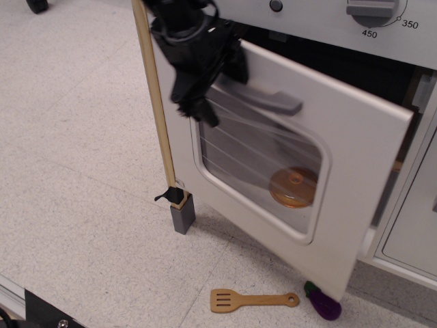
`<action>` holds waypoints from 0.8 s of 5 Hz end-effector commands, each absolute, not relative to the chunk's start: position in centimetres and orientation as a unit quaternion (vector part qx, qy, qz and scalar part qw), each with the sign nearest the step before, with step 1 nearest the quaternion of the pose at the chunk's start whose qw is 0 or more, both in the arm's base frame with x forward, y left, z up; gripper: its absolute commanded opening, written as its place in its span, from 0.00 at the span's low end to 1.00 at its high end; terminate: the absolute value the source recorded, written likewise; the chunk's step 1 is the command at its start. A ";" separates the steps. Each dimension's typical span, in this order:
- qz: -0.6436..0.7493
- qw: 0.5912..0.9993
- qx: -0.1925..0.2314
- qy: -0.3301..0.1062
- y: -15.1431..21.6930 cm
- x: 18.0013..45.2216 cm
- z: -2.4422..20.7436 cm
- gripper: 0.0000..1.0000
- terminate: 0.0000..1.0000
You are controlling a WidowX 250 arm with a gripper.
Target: Open oven
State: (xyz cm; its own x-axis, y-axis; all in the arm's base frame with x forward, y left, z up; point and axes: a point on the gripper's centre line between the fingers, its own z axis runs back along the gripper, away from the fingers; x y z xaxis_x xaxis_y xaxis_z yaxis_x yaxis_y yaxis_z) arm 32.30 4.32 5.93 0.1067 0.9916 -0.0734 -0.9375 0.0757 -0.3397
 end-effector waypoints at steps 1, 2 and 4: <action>0.611 0.774 -0.130 -0.108 6.8 27.7 8.7 1.00 0.00; 0.545 0.819 -0.128 -0.122 4.9 28.0 12.7 1.00 0.00; 0.512 0.837 -0.164 -0.099 -1.0 30.3 16.6 1.00 0.00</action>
